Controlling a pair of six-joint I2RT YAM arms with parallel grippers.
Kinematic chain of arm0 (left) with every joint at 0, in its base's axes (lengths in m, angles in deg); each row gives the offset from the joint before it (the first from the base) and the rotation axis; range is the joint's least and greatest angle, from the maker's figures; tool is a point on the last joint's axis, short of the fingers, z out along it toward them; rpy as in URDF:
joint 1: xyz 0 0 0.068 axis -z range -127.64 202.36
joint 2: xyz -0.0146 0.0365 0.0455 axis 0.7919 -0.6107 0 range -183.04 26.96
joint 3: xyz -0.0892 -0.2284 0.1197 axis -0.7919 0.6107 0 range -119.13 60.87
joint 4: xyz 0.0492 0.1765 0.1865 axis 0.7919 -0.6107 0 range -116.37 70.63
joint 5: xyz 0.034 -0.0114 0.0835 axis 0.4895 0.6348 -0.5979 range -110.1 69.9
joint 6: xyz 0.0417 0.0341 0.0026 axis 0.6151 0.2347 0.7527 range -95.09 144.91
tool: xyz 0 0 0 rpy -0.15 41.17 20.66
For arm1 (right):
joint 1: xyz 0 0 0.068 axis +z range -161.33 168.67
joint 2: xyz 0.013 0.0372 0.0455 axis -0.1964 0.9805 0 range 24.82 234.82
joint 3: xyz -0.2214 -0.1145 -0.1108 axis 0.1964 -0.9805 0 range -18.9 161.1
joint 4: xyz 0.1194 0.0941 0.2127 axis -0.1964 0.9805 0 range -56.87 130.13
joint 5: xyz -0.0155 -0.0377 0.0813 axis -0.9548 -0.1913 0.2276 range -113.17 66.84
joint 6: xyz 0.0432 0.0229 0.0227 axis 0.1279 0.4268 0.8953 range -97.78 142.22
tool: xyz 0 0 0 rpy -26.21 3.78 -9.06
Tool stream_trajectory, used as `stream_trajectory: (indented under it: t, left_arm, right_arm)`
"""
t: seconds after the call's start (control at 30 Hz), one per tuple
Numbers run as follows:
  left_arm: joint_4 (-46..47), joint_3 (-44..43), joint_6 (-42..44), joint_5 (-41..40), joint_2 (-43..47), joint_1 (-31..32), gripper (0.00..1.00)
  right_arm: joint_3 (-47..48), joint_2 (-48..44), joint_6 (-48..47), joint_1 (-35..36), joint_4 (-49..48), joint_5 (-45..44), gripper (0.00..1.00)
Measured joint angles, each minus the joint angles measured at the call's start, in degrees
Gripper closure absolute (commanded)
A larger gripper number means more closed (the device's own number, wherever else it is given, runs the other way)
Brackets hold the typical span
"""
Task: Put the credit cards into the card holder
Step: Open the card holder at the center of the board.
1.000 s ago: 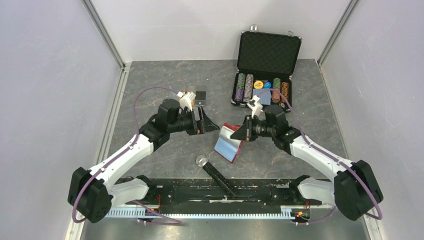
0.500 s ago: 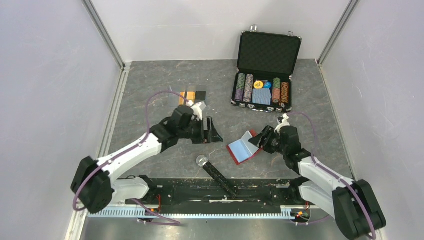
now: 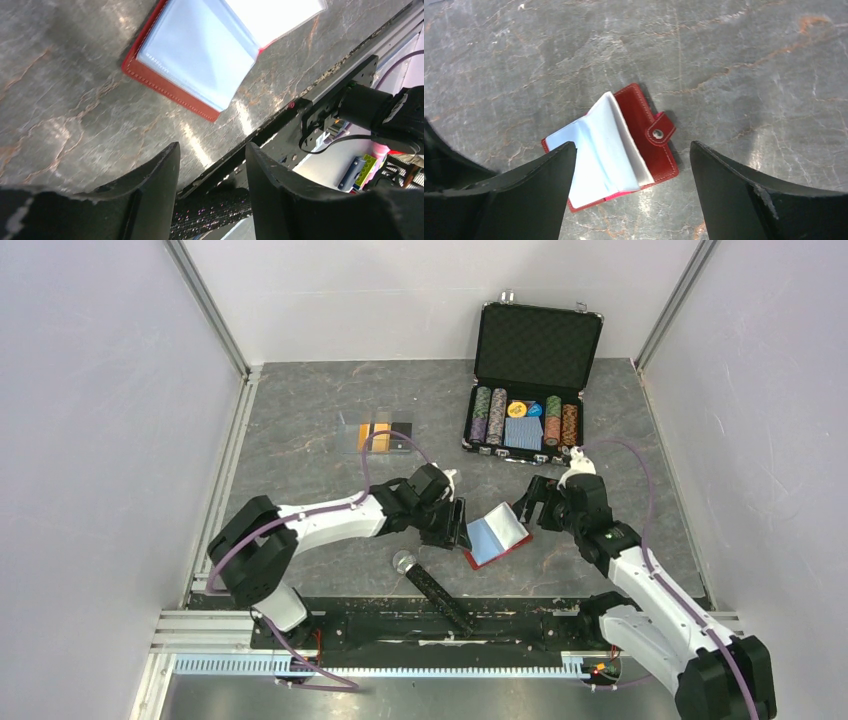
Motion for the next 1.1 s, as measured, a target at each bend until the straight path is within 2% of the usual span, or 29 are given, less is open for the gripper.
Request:
stream_trajectory:
  t: [0.07,0.27,0.33,0.47,0.63,0.77,0.9,0.97,1.03,1.1]
  left_arm:
    - [0.44,-1.86,-0.76,-0.50,-2.45,0.48,0.46]
    - [-0.04,-5.95,-1.49,-3.19,-8.72,0.76,0.49]
    - [-0.09,-6.75,-1.88,-3.89,-11.06,0.76,0.54]
    - [-1.01,-8.90,-3.10,-5.29,-14.47,0.70,0.61]
    - [-3.41,-12.55,-3.19,-7.10,-17.07,0.74,0.62]
    - [-4.39,-15.19,-3.17,-7.61,-18.95,0.59,0.62]
    - [-5.09,-16.61,-3.15,-7.56,-19.80,0.26,0.52]
    - [-4.94,-16.74,-3.13,-7.58,-19.80,0.11,0.43]
    - [-4.63,-16.76,-3.10,-7.41,-19.63,-0.13,0.37]
    - [-4.52,-16.63,-2.95,-7.37,-19.10,-0.68,0.31]
  right_arm:
    - [1.66,0.94,-2.10,0.00,0.76,1.95,0.31]
    - [2.51,5.49,-5.18,0.02,0.70,7.85,0.34]
    - [2.51,7.69,-5.84,0.02,0.11,9.46,0.43]
    - [2.51,13.40,-7.34,0.04,-1.05,11.17,0.55]
    - [2.49,18.75,-8.96,0.07,-0.68,10.78,0.71]
    - [2.43,18.86,-9.57,0.07,-0.31,10.36,0.82]
    - [1.66,18.32,-9.05,0.07,0.35,9.62,0.80]
    - [1.22,17.81,-8.48,0.07,0.98,9.38,0.77]
    - [1.05,17.42,-7.91,0.07,1.64,9.20,0.69]
    - [1.05,16.90,-7.41,0.07,2.19,9.07,0.56]
